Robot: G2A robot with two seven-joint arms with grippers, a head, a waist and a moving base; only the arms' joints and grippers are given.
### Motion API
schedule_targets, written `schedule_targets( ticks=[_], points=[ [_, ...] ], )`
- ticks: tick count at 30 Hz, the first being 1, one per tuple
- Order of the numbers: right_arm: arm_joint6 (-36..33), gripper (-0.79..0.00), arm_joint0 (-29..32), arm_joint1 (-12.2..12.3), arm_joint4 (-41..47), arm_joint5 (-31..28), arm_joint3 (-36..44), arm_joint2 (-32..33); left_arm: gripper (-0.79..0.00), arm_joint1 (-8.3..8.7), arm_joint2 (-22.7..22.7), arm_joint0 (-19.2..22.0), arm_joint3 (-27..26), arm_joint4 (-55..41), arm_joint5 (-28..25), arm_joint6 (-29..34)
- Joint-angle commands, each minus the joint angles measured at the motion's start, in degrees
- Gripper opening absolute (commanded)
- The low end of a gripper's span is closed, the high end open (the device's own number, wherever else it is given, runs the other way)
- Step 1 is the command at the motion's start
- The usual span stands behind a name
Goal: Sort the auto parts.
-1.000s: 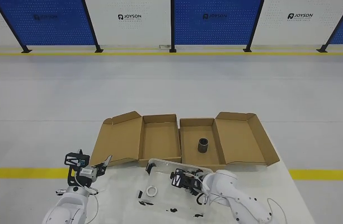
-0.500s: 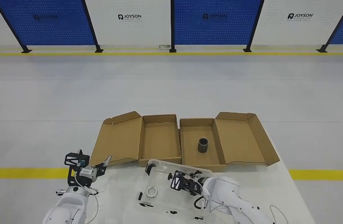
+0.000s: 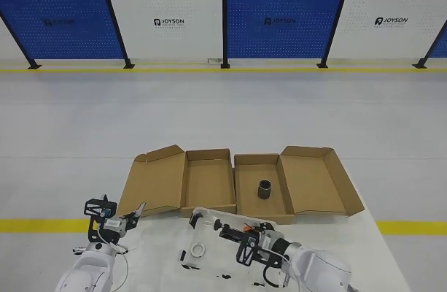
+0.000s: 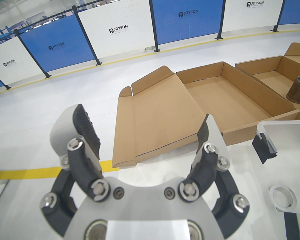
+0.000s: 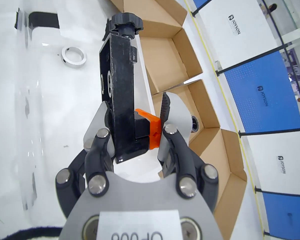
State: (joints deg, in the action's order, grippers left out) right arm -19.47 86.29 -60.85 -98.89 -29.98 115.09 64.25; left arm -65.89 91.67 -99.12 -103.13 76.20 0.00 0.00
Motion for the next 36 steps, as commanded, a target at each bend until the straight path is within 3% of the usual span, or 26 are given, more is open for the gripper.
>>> schedule_targets(
  ticks=[1, 12, 14, 20, 23, 26, 31, 36],
  points=[
    [2.43, -0.785, 0.01, 0.22, 1.18, -1.55, -0.36, 1.44, 0.000, 0.00, 0.00, 0.00, 0.00, 0.00, 0.00, 0.00],
    [2.74, -0.785, 0.18, 0.28, 1.99, -2.00, -0.91, 1.95, 0.000, 0.00, 0.00, 0.00, 0.00, 0.00, 0.00, 0.00],
    [-0.65, -0.785, 0.16, -0.10, 2.75, 2.09, -0.53, 1.54, 0.000, 0.00, 0.00, 0.00, 0.00, 0.00, 0.00, 0.00],
    [-8.79, -0.785, -2.37, -0.66, -4.77, 2.80, 9.57, -2.52, 0.000, 0.00, 0.00, 0.00, 0.00, 0.00, 0.00, 0.00],
    [-14.98, -0.785, -7.80, -1.47, -2.85, -0.24, 11.48, -4.69, 0.000, 0.00, 0.00, 0.00, 0.00, 0.00, 0.00, 0.00],
    [-22.89, -0.785, -16.70, -3.17, 2.29, -1.13, 8.44, -8.39, 0.000, 0.00, 0.00, 0.00, 0.00, 0.00, 0.00, 0.00],
    [-34.21, -0.785, -34.28, -7.64, 15.20, 0.80, -4.48, -17.42, 0.000, 0.00, 0.00, 0.00, 0.00, 0.00, 0.00, 0.00],
    [-38.59, -0.785, -47.01, -12.66, 23.05, 5.45, -19.17, -26.22, 0.000, 0.00, 0.00, 0.00, 0.00, 0.00, 0.00, 0.00]
  ],
)
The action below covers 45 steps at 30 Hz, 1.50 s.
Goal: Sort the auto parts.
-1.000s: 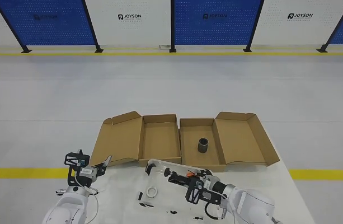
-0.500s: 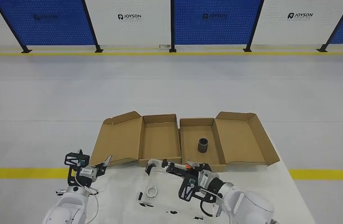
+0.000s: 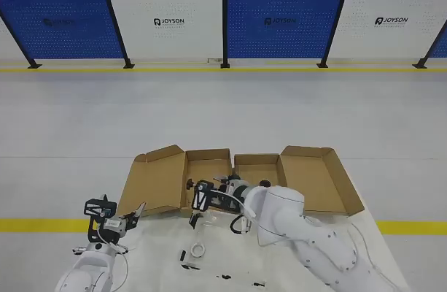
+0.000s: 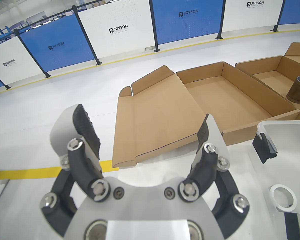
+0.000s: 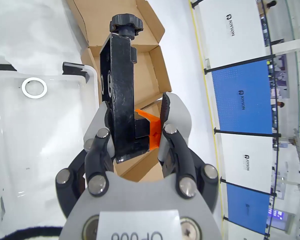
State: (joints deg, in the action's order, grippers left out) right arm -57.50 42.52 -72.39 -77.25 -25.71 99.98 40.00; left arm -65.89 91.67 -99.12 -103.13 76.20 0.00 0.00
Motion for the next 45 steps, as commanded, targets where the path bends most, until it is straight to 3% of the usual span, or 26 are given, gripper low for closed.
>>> schedule_targets(
  ticks=[1, 9, 14, 23, 32, 34, 36, 41, 45],
  points=[
    [-0.78, -0.785, -5.17, -2.11, 2.06, 2.37, -6.64, -3.45, 0.000, 0.00, 0.00, 0.00, 0.00, 0.00, 0.00, 0.00],
    [0.57, -0.785, -15.02, -9.13, 8.18, 7.22, -26.14, -11.18, 0.000, 0.00, 0.00, 0.00, 0.00, 0.00, 0.00, 0.00],
    [2.99, -0.785, -18.56, -13.03, 12.31, 6.53, -37.12, -13.89, 0.000, 0.00, 0.00, 0.00, 0.00, 0.00, 0.00, 0.00],
    [6.65, -0.785, -22.28, -19.50, 14.63, 7.46, -52.79, -17.64, 0.000, 0.00, 0.00, 0.00, 0.00, 0.00, 0.00, 0.00],
    [5.78, -0.785, -24.39, -25.55, 14.99, 8.93, -65.99, -20.12, 0.000, 0.00, 0.00, 0.00, 0.00, 0.00, 0.00, 0.00],
    [5.53, -0.680, -24.56, -26.84, 14.67, 9.00, -68.01, -20.72, 0.000, 0.00, 0.00, 0.00, 0.00, 0.00, 0.00, 0.00],
    [5.65, -0.625, -24.81, -28.00, 14.42, 8.99, -69.92, -21.11, 0.000, 0.00, 0.00, 0.00, 0.00, 0.00, 0.00, 0.00],
    [6.35, -0.526, -25.32, -30.47, 13.91, 8.95, -73.78, -21.64, 0.000, 0.00, 0.00, 0.00, 0.00, 0.00, 0.00, 0.00],
    [7.07, -0.499, -25.74, -32.02, 13.53, 8.78, -76.17, -21.75, 0.000, 0.00, 0.00, 0.00, 0.00, 0.00, 0.00, 0.00]
  ],
)
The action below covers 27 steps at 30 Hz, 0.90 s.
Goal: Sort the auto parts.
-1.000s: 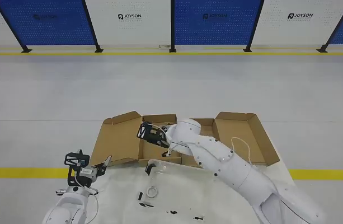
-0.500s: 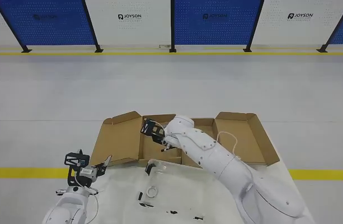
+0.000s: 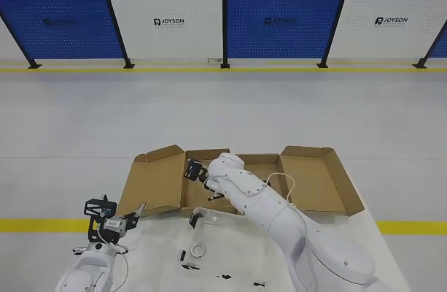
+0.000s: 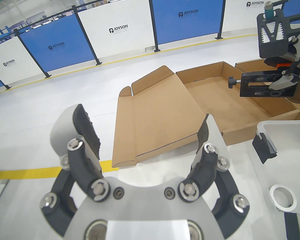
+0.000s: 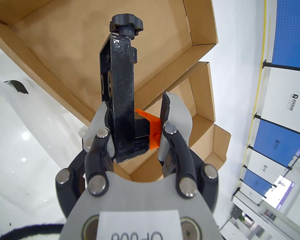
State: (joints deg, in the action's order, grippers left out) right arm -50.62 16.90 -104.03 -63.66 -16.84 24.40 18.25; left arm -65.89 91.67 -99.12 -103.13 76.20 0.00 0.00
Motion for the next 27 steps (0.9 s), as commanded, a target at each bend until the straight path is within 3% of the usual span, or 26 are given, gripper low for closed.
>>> schedule_targets(
  ticks=[1, 6, 8, 12, 16, 19, 23, 27],
  points=[
    [0.56, -0.486, -0.23, -0.70, -0.13, -0.13, -1.03, 0.03, 0.000, 0.00, 0.00, 0.00, 0.00, 0.00, 0.00, 0.00],
    [3.24, -0.382, -0.82, -1.77, -0.30, -0.99, -2.73, 0.48, 0.000, 0.00, 0.00, 0.00, 0.00, 0.00, 0.00, 0.00],
    [4.67, -0.237, -1.03, -1.97, -0.30, -1.63, -3.08, 0.78, 0.000, 0.00, 0.00, 0.00, 0.00, 0.00, 0.00, 0.00],
    [8.06, -0.105, -1.38, -1.95, -0.25, -3.49, -3.46, 1.53, 0.000, 0.00, 0.00, 0.00, 0.00, 0.00, 0.00, 0.00],
    [14.94, -0.108, -1.66, -0.98, 0.24, -8.56, -2.57, 2.84, 0.000, 0.00, 0.00, 0.00, 0.00, 0.00, 0.00, 0.00],
    [24.75, -0.095, -1.36, 1.02, -0.40, -14.18, -1.02, 4.13, 0.000, 0.00, 0.00, 0.00, 0.00, 0.00, 0.00, 0.00],
    [39.95, -0.105, 0.53, 5.56, -5.03, -20.09, 2.39, 5.60, 0.000, 0.00, 0.00, 0.00, 0.00, 0.00, 0.00, 0.00],
    [48.39, -0.145, 4.29, 11.37, -11.42, -21.80, 10.09, 7.84, 0.000, 0.00, 0.00, 0.00, 0.00, 0.00, 0.00, 0.00]
  ],
)
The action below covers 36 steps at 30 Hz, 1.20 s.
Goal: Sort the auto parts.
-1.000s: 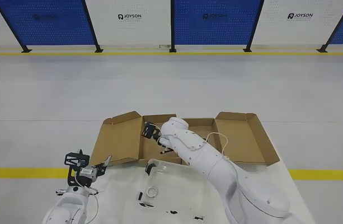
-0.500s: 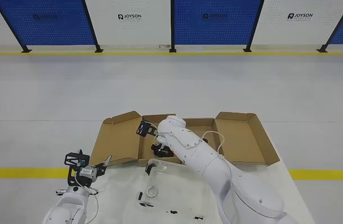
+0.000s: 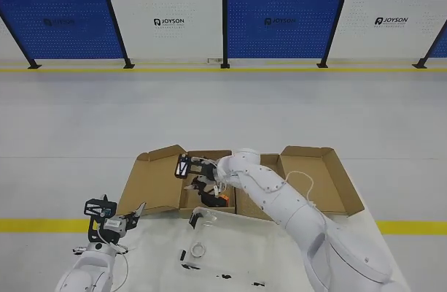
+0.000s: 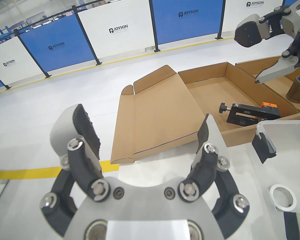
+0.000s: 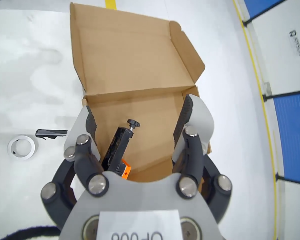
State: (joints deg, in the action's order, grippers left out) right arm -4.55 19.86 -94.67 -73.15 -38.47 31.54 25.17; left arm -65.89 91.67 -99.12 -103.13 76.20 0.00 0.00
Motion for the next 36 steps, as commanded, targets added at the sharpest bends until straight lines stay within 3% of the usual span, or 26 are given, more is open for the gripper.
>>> schedule_targets(
  ticks=[1, 5, 7, 9, 11, 14, 18, 23, 26, 27, 28, 36],
  points=[
    [3.15, -0.154, 2.66, 3.70, -3.27, -0.18, 5.72, 1.99, 0.000, 0.00, 0.00, 0.00, 0.00, 0.00, 0.00, 0.00],
    [2.97, -0.200, 10.01, 10.87, -8.09, -0.76, 20.37, 8.76, 0.000, 0.00, 0.00, 0.00, 0.00, 0.00, 0.00, 0.00],
    [0.03, -0.209, 16.53, 15.11, -10.65, -1.44, 31.48, 14.69, 0.000, 0.00, 0.00, 0.00, 0.00, 0.00, 0.00, 0.00],
    [-4.29, -0.209, 26.53, 19.66, -13.16, -3.26, 46.07, 23.31, 0.000, 0.00, 0.00, 0.00, 0.00, 0.00, 0.00, 0.00],
    [-7.24, -0.206, 35.59, 22.66, -14.28, -5.99, 57.34, 30.79, 0.000, 0.00, 0.00, 0.00, 0.00, 0.00, 0.00, 0.00],
    [-8.65, -0.203, 46.61, 25.47, -14.88, -8.94, 68.81, 40.06, 0.000, 0.00, 0.00, 0.00, 0.00, 0.00, 0.00, 0.00],
    [-5.70, -0.197, 56.06, 27.37, -16.03, -10.74, 76.21, 47.86, 0.000, 0.00, 0.00, 0.00, 0.00, 0.00, 0.00, 0.00],
    [1.51, -0.179, 62.13, 28.68, -18.77, -11.68, 78.56, 53.41, 0.000, 0.00, 0.00, 0.00, 0.00, 0.00, 0.00, 0.00],
    [5.65, -0.145, 63.47, 29.21, -20.30, -12.24, 77.88, 55.18, 0.000, 0.00, 0.00, 0.00, 0.00, 0.00, 0.00, 0.00],
    [6.92, -0.105, 63.70, 29.35, -20.77, -12.19, 77.54, 55.59, 0.000, 0.00, 0.00, 0.00, 0.00, 0.00, 0.00, 0.00],
    [8.19, 0.000, 64.00, 29.45, -21.22, -11.66, 77.17, 55.96, 0.000, 0.00, 0.00, 0.00, 0.00, 0.00, 0.00, 0.00],
    [9.60, 0.000, 64.49, 29.51, -21.36, -10.49, 76.69, 56.34, 0.000, 0.00, 0.00, 0.00, 0.00, 0.00, 0.00, 0.00]
  ],
)
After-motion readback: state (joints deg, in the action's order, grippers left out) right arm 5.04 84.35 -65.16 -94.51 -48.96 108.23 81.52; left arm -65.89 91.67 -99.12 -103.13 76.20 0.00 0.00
